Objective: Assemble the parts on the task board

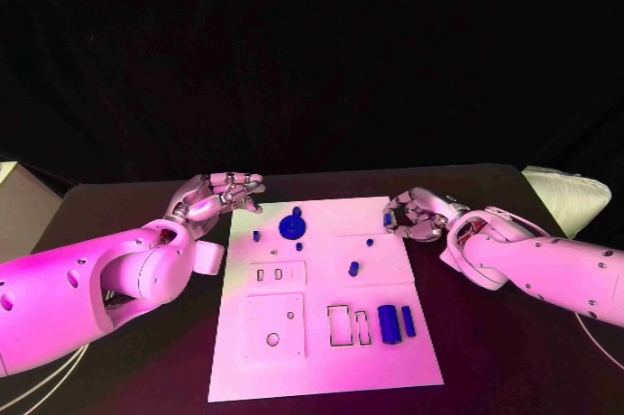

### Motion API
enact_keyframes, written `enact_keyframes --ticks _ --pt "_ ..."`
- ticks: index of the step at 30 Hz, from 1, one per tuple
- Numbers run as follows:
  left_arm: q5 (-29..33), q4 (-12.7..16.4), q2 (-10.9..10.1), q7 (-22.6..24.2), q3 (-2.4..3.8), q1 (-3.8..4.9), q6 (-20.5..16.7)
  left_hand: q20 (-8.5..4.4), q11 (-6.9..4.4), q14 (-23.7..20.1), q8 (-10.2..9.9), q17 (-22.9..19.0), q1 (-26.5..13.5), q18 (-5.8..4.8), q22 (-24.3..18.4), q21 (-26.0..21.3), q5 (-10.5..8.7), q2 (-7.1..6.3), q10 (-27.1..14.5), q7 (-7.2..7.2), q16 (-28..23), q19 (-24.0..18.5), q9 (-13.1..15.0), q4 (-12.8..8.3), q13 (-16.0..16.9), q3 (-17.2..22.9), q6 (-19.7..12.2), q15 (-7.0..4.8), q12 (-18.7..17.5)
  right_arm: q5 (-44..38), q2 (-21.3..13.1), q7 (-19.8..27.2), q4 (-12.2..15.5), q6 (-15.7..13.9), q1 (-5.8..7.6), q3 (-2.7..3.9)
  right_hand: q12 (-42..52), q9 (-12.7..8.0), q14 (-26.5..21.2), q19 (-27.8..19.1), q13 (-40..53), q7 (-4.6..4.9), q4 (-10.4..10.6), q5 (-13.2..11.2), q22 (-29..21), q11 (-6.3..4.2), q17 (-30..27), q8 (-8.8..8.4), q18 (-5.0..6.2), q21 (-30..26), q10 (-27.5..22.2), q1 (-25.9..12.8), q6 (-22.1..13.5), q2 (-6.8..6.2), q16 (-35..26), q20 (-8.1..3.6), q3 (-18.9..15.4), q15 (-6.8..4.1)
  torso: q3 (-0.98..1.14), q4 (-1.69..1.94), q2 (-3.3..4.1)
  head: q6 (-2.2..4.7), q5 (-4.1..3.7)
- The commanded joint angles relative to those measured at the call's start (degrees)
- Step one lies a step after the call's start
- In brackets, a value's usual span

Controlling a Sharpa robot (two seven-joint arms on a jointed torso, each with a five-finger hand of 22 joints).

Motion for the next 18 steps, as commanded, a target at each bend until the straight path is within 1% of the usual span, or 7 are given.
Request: enact_keyframes --ticks 1,5,11,15,18 --pt "0.1 0.1 0.0 0.2 0.04 0.01 1.1 -0.01 0.15 -0.3 0.2 -0.1 0.0 0.62 0.1 0.4 0.17 0.71 -0.4 0.26 0.2 -0.2 0.1 0.0 0.0 0.4 0.1 0.13 0.0 -0.7 0.1 -0.1 -0.1 0.2 -0.07 -0.01 0.4 0.2 5.5 1.8 12.2 -0.27 0.0 -0.2 8.2 -0.29 13.3 0.66 0.39 0.3 2.9 0.1 1.0 0.48 0.0 0.06 0.7 -0.26 0.00 -0.01 -0.03 -0.07 0.01" --pt "0.1 0.1 0.0 0.1 0.04 0.01 1.1 -0.01 0.15 -0.3 0.2 -0.1 0.0 0.62 0.1 0.4 0.17 0.71 -0.4 0.26 0.2 -0.2 0.1 0.0 0.0 0.4 0.1 0.13 0.0 -0.8 0.2 -0.1 -0.1 0.2 -0.07 -0.01 0.6 0.9 5.5 2.0 12.4 -1.29 -0.5 -0.5 8.4 -1.17 13.4 2.41 0.33 0.5 3.1 0.3 3.3 0.94 0.1 -0.56 2.0 -0.99 0.02 -0.03 0.00 -0.10 -0.01" --pt "0.1 0.1 0.0 0.0 0.04 0.01 1.0 -0.01 0.15 -0.3 0.2 -0.1 0.0 0.62 0.1 0.4 0.17 0.71 -0.4 0.26 0.2 -0.2 0.1 0.0 0.0 0.4 0.1 0.13 0.0 -0.8 0.2 0.2 0.1 -0.3 -0.07 -0.01 1.0 1.4 5.6 2.2 12.7 -2.04 -1.0 -0.8 8.8 -1.84 13.5 3.84 0.22 0.9 3.5 0.4 4.7 1.21 0.1 -1.15 3.0 -1.62 0.05 -0.06 0.02 -0.16 -0.03" --pt "0.0 0.2 0.0 0.0 0.04 0.01 1.0 -0.01 0.15 -0.3 0.2 -0.1 0.0 0.62 0.1 0.4 0.17 0.71 -0.4 0.26 0.2 -0.2 0.1 0.0 0.0 0.4 0.1 0.13 0.0 -0.8 0.3 0.2 0.3 -1.0 -0.07 -0.01 1.2 1.8 5.6 2.4 12.9 -2.43 -1.3 -1.4 9.1 -2.19 13.7 4.67 0.13 1.2 3.8 0.3 5.2 1.36 0.2 -1.48 3.6 -1.97 0.04 0.01 0.04 -0.22 -0.05" --pt "0.0 0.2 0.0 0.0 0.04 0.01 1.1 -0.01 0.15 -0.3 0.2 -0.1 0.0 0.62 0.1 0.4 0.17 0.71 -0.4 0.26 0.2 -0.2 0.1 0.0 0.0 0.4 0.1 0.13 0.0 -0.8 0.3 -0.1 0.4 -2.1 -0.07 -0.01 1.4 2.2 5.6 2.5 13.0 -2.79 -1.7 -2.8 9.4 -2.54 13.7 5.51 0.06 1.4 3.9 0.1 5.5 1.74 0.2 -1.82 4.6 -2.29 0.03 0.02 0.03 -0.22 -0.07"
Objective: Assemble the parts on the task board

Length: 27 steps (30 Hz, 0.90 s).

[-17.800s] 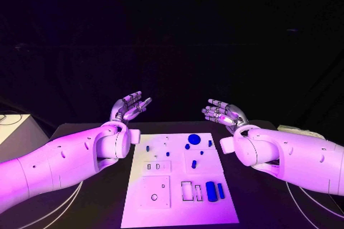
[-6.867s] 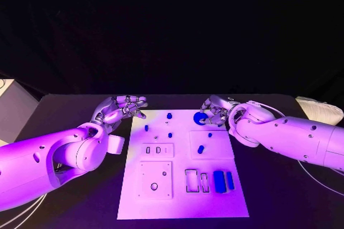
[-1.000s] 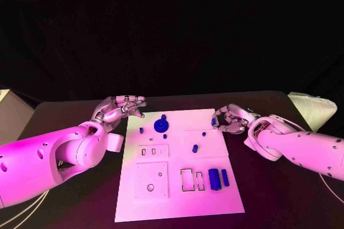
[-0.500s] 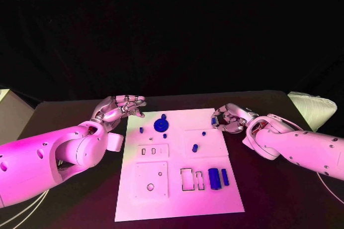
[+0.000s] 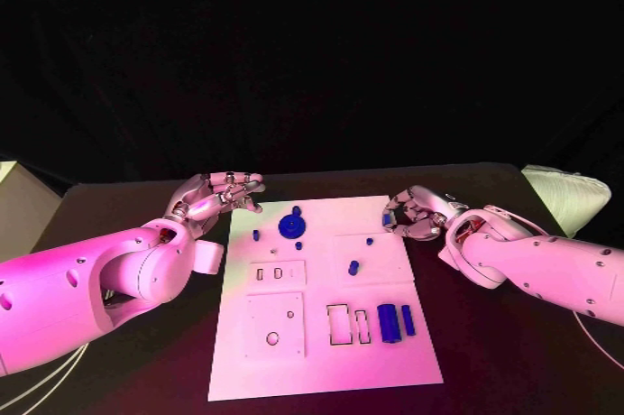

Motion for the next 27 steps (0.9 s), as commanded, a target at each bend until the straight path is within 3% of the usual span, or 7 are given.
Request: enact_keyframes --ticks 1,11,19,23,27 --pt "0.0 0.1 0.0 0.2 0.04 0.01 1.0 -0.01 0.15 -0.3 0.3 -0.1 0.0 0.62 0.1 0.4 0.17 0.71 -0.4 0.26 0.2 -0.2 0.1 0.0 0.0 0.4 0.1 0.14 0.0 -0.7 0.1 -0.2 0.3 -1.9 -0.09 -0.05 0.4 0.4 5.6 2.7 13.1 -0.04 -0.1 -0.6 9.4 -0.47 13.8 0.63 0.04 0.4 4.0 0.1 0.5 0.75 0.2 -0.41 0.6 -0.46 -0.02 0.05 0.00 -0.07 -0.01" --pt "0.0 0.0 0.0 0.1 0.04 0.01 1.0 0.00 0.20 -0.3 0.2 -0.1 0.0 0.61 0.2 0.5 0.17 0.70 -0.4 0.32 0.3 -0.3 0.1 -0.1 0.0 0.4 0.0 0.17 0.0 0.7 -0.4 -3.2 2.5 -6.0 -0.03 0.00 0.9 0.7 5.7 3.4 13.5 -0.27 -0.5 0.2 10.6 -0.72 14.1 1.37 -0.30 1.7 4.5 -0.6 0.4 0.29 0.3 -0.66 1.4 -0.67 -0.03 -0.05 -0.16 -0.38 0.38" --pt "-0.1 0.0 0.0 -0.5 0.03 0.02 1.0 -0.01 0.19 -0.4 0.2 -0.3 0.3 0.62 0.5 0.9 0.18 0.80 -0.4 0.32 0.3 -0.6 0.1 -0.5 0.0 0.8 0.0 0.16 0.0 1.4 -1.5 -10.2 10.6 -7.4 1.93 0.24 0.8 0.8 5.7 4.0 13.5 -0.28 -0.7 -0.5 11.7 -0.75 14.2 1.62 -0.64 3.0 4.4 -0.8 0.3 -0.01 0.3 -0.73 1.7 -0.70 -0.27 -0.20 -0.61 -0.54 1.16" --pt "-0.3 -0.1 0.2 -1.0 0.02 0.02 0.9 0.01 0.20 -0.4 0.3 -0.4 0.1 0.61 0.7 1.2 0.15 0.75 -0.1 0.39 0.4 -0.7 0.1 -0.5 0.0 0.9 0.1 0.19 0.1 0.3 -0.7 -13.8 14.9 -7.0 2.78 0.28 0.8 0.9 5.7 4.1 13.4 -0.30 -0.8 -0.7 11.8 -0.76 14.2 1.72 -0.67 3.1 4.4 -0.9 0.3 0.05 0.3 -0.74 1.9 -0.71 -0.53 -0.23 -0.98 -1.06 1.43" --pt "-0.9 -0.1 0.3 -1.8 0.01 0.02 0.8 -0.34 -0.87 1.5 1.7 0.4 -0.5 0.76 2.2 3.4 0.16 0.83 3.3 -0.35 3.7 -0.6 0.8 -1.0 1.1 0.7 1.8 -0.65 2.6 -2.2 1.5 -17.0 17.8 -6.3 2.94 0.28 0.8 0.9 5.8 4.9 13.5 -0.29 -0.8 -0.7 13.3 -0.77 14.4 1.74 -1.14 4.8 4.4 -0.9 0.2 0.04 0.4 -0.75 2.0 -0.72 -0.70 -0.02 -1.17 -1.38 1.91"
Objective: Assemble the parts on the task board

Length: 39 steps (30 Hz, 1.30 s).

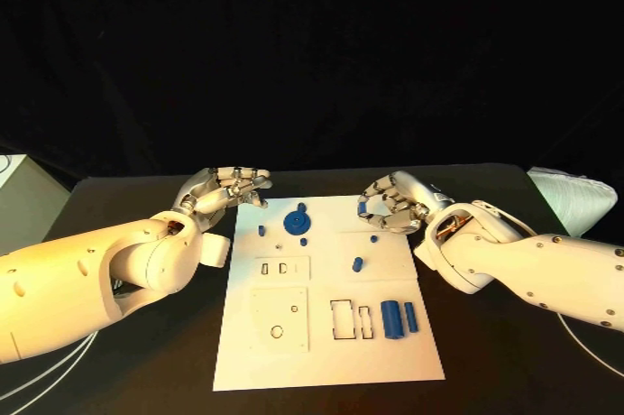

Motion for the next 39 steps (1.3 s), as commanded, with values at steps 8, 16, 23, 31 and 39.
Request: enact_keyframes --ticks 8,16,23,31,39 --pt "-2.2 -0.4 0.2 -2.7 0.02 0.02 0.6 -1.80 -2.30 2.7 5.9 4.3 -0.6 0.81 4.2 6.5 0.16 0.54 1.6 -1.60 11.2 1.3 2.6 -1.7 8.0 -3.2 -1.0 -1.85 12.8 -9.5 7.4 -11.8 3.2 1.4 -1.29 -0.18 0.1 0.8 5.6 4.9 13.4 0.07 0.1 -0.1 13.2 -0.32 14.1 0.24 -1.11 0.1 4.4 -0.7 0.1 -0.06 0.1 -0.24 0.5 -0.40 -0.67 0.14 -0.77 -0.78 1.30" --pt "-3.7 -0.6 0.0 -4.2 0.02 0.03 1.4 -3.63 -3.27 18.8 13.4 30.9 -2.3 -0.76 16.1 19.4 0.00 0.22 -6.3 -2.57 29.5 12.6 5.2 -0.8 23.1 -1.8 -5.0 -3.15 35.1 -14.1 12.0 -15.9 1.9 1.7 -3.60 -0.43 0.2 0.8 5.6 4.9 13.5 0.10 0.1 -0.1 13.2 -0.30 14.1 0.22 -1.10 0.1 4.5 -0.9 0.0 -0.16 0.1 -0.24 0.6 -0.39 -0.88 0.17 -0.80 -1.41 2.16" --pt "-6.2 -0.5 -0.2 -5.9 0.02 0.05 1.1 -3.83 -3.42 22.7 15.3 39.7 -3.2 -2.56 25.9 26.4 0.17 -0.26 -7.1 -2.56 33.7 19.8 5.6 0.0 26.4 -0.9 -6.2 -3.18 40.9 -16.6 14.9 -18.5 0.7 2.1 -5.68 -0.56 -0.1 0.8 5.6 4.8 13.2 0.20 0.0 0.8 13.0 -0.22 14.0 0.31 -1.04 -0.1 4.2 -1.4 -0.4 -0.20 0.1 -0.23 1.1 -0.35 -0.79 0.24 -0.62 -1.86 2.43" --pt "-7.7 -0.5 -0.3 -7.4 0.02 0.05 0.6 -4.10 -3.89 23.8 17.2 41.9 -3.8 -2.97 28.3 28.2 0.17 -0.60 -6.8 -3.17 34.6 21.4 6.1 0.4 27.8 -0.8 -5.4 -3.53 43.7 -18.0 16.7 -19.3 -0.9 2.7 -6.91 -0.59 -0.1 0.8 5.6 4.8 13.2 0.21 0.0 0.8 12.9 -0.21 14.0 0.32 -1.02 -0.2 4.2 -1.4 -0.5 -0.23 0.1 -0.23 1.1 -0.34 -0.74 0.10 -0.68 -2.40 2.70" --pt "-8.1 -0.7 -0.1 -8.3 0.02 0.05 0.6 -4.17 -3.99 23.8 17.5 42.0 -3.7 -2.99 28.4 28.3 0.17 -0.58 -6.8 -3.29 34.7 21.5 6.3 0.5 27.9 -0.8 -5.3 -3.61 44.0 -18.5 17.8 -19.2 -1.3 3.1 -8.04 -0.61 -0.1 0.8 5.6 4.7 13.3 0.21 0.0 0.8 12.9 -0.20 13.9 0.33 -1.01 -0.3 4.3 -1.5 -0.5 -0.28 0.1 -0.22 1.1 -0.33 -0.68 0.12 -0.65 -2.75 2.83"
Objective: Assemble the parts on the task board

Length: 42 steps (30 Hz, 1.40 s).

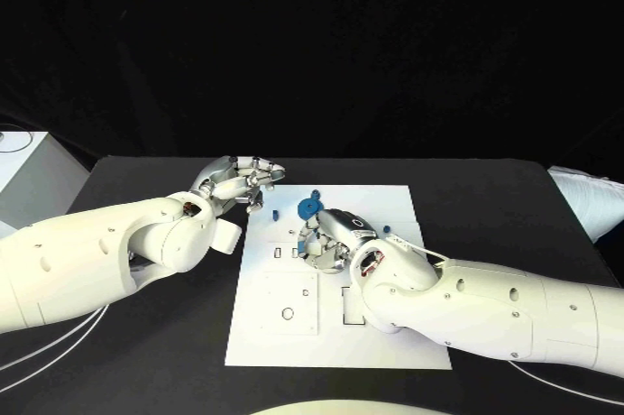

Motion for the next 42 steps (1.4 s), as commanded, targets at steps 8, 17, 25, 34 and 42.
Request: enact_keyframes --ticks 8,17,25,34,42 --pt "-1.3 -0.1 0.2 -1.4 0.03 0.03 0.7 -0.12 -0.53 0.6 0.3 0.2 -0.6 -1.19 0.2 0.4 -0.09 0.11 0.0 -0.18 0.3 0.5 0.1 0.3 0.1 0.1 0.2 -0.15 0.3 -2.3 0.7 -0.5 -0.3 1.6 -0.92 -0.02 -0.1 0.1 5.6 4.7 13.3 0.04 0.0 0.3 12.9 -0.21 13.9 0.20 -1.01 -0.3 4.3 -0.5 0.3 -0.04 0.0 -0.23 0.3 -0.34 -0.03 0.01 -0.01 -0.42 0.14" --pt "-1.3 -0.1 0.2 -1.6 0.03 0.02 1.0 -0.14 -0.53 0.6 0.3 0.4 -0.6 -1.24 0.4 0.5 -0.09 0.10 0.0 -0.18 0.4 0.6 0.1 0.3 0.1 0.2 0.1 -0.17 0.3 -2.9 0.7 -0.5 -0.5 2.1 -1.14 -0.03 -0.2 0.1 5.6 4.7 13.2 0.06 0.0 0.5 12.8 -0.19 13.8 0.25 -0.98 -0.4 4.2 -0.8 0.2 -0.27 0.0 -0.21 0.3 -0.32 -0.01 0.00 -0.05 -0.61 0.09" --pt "-1.3 -0.2 0.2 -1.6 0.03 0.02 1.2 -0.16 -0.53 0.7 0.3 0.6 -0.6 -1.32 0.8 0.7 -0.09 0.09 -0.1 -0.16 0.5 0.9 0.1 0.4 0.2 0.2 0.0 -0.19 0.4 -5.5 0.7 -0.9 -0.7 2.0 -1.18 -0.06 -0.3 0.1 5.5 4.7 13.1 0.13 0.0 0.4 12.7 -0.14 13.7 0.26 -0.97 -0.4 4.1 -1.2 0.0 -0.66 -0.1 -0.19 0.3 -0.29 0.07 -0.05 -0.02 -0.70 -0.02" --pt "-1.3 -0.2 0.3 -1.7 0.03 0.02 1.5 -0.18 -0.53 0.9 0.4 1.1 -0.6 -1.41 1.2 1.0 -0.09 0.12 -0.2 -0.15 0.7 1.1 0.2 0.4 0.2 0.3 -0.1 -0.20 0.4 -6.9 0.6 -1.7 -0.6 1.5 -1.20 -0.09 -0.5 0.1 5.5 4.6 13.0 0.19 0.0 0.4 12.7 -0.08 13.5 0.31 -0.94 -0.5 3.9 -1.7 -0.2 -1.17 -0.1 -0.15 0.2 -0.23 0.04 -0.02 -0.01 -0.69 -0.08" --pt "-1.3 -0.2 0.3 -1.8 0.03 0.02 1.6 -0.18 -0.53 0.9 0.4 1.1 -0.6 -1.41 1.2 1.0 -0.09 0.12 -0.2 -0.15 0.7 1.1 0.2 0.4 0.2 0.3 -0.1 -0.20 0.4 -7.3 0.7 -2.3 -0.9 2.2 -1.21 -0.09 -0.6 0.1 5.5 4.6 12.9 0.23 0.1 0.4 12.6 -0.04 13.5 0.34 -0.91 -0.7 3.9 -2.1 -0.3 -1.49 -0.1 -0.12 0.0 -0.20 0.04 -0.02 -0.04 -0.67 -0.16"
